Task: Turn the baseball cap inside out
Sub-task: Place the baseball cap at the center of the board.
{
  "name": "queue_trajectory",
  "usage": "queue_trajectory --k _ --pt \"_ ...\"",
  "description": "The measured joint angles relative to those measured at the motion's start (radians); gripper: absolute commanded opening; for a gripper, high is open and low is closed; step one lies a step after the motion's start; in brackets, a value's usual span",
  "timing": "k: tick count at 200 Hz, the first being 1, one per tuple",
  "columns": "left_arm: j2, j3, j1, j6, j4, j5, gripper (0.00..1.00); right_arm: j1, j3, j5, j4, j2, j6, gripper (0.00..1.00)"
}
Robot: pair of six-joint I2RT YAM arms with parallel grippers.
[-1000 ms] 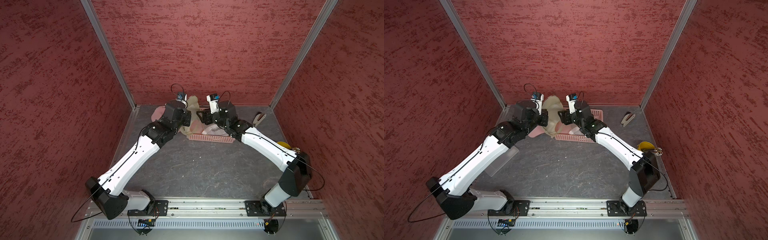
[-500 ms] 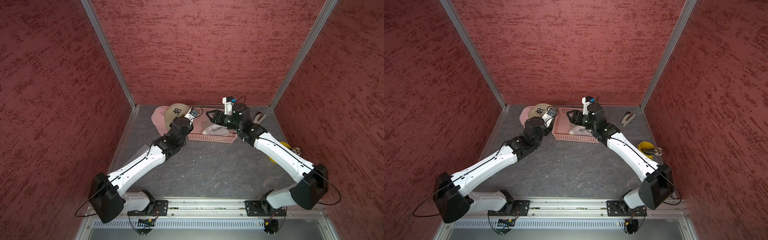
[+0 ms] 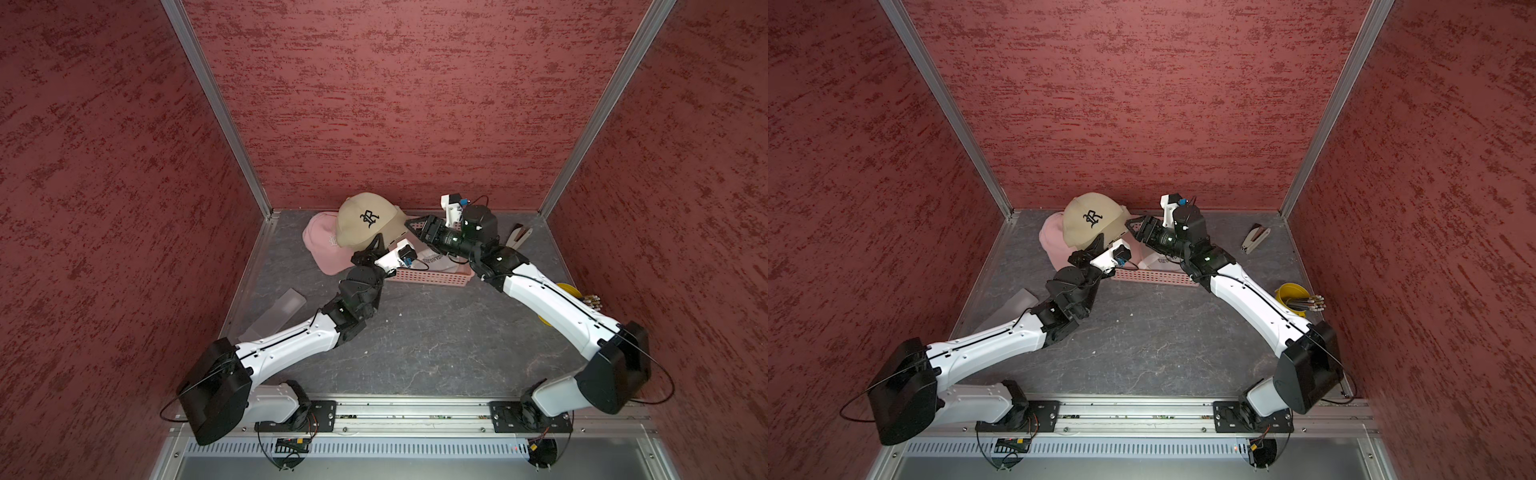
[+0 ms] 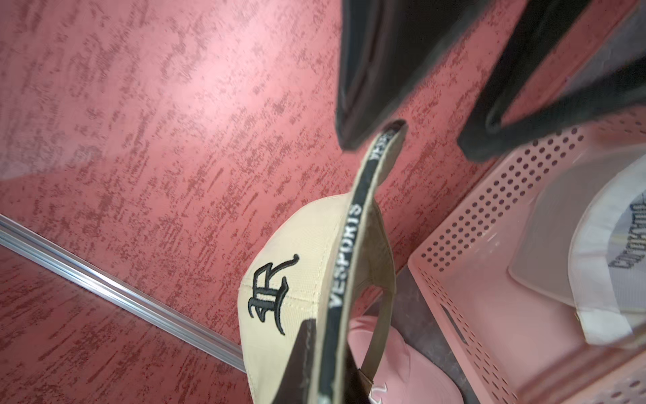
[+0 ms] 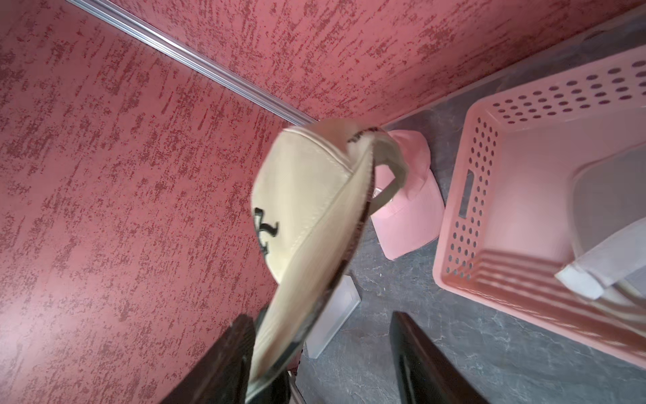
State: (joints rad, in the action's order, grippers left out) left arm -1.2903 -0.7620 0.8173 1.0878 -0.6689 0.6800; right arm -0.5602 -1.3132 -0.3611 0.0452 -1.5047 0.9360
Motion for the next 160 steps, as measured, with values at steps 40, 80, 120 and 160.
queue_trajectory --k 40,80,120,160 --pt "-0.035 0.005 0.016 0.055 -0.080 0.009 0.00 -0.005 0.012 -0.007 -0.053 -0.005 0.031 0.66" --pt "-0.058 0.010 0.040 0.108 -0.140 -0.003 0.00 -0.008 0.019 -0.043 -0.114 -0.027 0.067 0.50" --pt "-0.077 0.030 0.047 0.131 -0.130 -0.004 0.12 -0.008 0.019 -0.082 -0.156 -0.060 0.124 0.08" --pt "-0.078 -0.003 0.077 0.060 -0.008 -0.010 0.64 -0.005 0.019 -0.119 -0.165 -0.065 0.143 0.03"
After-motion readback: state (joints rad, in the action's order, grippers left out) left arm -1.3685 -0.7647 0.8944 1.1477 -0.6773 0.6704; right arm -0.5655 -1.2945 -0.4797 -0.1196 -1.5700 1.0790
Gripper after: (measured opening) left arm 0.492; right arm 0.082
